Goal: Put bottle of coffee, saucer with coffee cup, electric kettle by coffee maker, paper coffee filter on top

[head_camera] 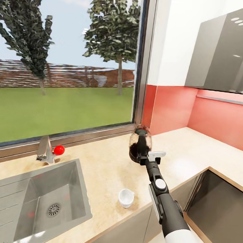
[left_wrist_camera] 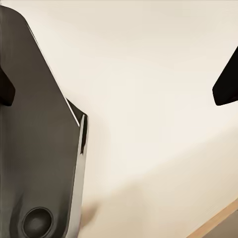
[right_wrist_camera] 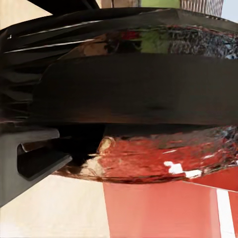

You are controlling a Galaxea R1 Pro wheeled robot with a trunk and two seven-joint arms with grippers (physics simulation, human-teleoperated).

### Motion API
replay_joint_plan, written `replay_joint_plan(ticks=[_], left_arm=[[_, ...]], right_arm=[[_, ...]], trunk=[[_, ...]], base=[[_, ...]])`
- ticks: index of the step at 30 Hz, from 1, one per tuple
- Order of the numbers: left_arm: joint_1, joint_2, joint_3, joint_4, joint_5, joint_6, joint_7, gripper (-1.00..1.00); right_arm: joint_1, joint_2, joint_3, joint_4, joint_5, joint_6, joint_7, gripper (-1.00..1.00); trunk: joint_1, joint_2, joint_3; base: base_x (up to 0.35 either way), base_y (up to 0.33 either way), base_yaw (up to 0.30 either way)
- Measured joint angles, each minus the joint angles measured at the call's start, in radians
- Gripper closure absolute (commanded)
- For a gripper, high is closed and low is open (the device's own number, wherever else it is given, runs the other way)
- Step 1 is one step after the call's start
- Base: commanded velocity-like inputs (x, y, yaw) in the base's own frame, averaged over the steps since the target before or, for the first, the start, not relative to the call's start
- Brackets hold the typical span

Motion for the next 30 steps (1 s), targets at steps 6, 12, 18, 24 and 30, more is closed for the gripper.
replay_joint_plan(ticks=[6,12,18,24,30], left_arm=[[0.000,0.000,0.001,0.000,0.001,0.000,0.000,-1.00],[0.000,-0.005,0.000,0.000,0.000,0.000,0.000,-1.00],[0.000,-0.007,0.001,0.000,0.000,0.000,0.000,-1.00],[0.000,-0.007,0.001,0.000,0.000,0.000,0.000,-1.00],[0.000,-0.006,0.002,0.000,0.000,0.000,0.000,-1.00]], right_arm=[[0.000,0.000,0.000,0.000,0.000,0.000,0.001,1.00],[0.000,0.000,0.000,-0.001,0.000,0.000,0.001,1.00],[0.000,0.000,0.000,-0.003,0.000,0.000,0.001,1.00],[0.000,0.000,0.000,-0.003,0.000,0.000,0.001,1.00],[0.000,0.000,0.000,-0.003,-0.001,0.000,0.001,1.00]], trunk=[[0.000,0.000,0.000],[0.000,0.000,0.000],[0.000,0.000,0.000],[0.000,0.000,0.000],[0.001,0.000,0.000]], base=[[0.000,0.000,0.265],[0.000,0.000,0.277],[0.000,0.000,0.151],[-0.011,0.000,0.015],[-0.254,0.000,0.001]])
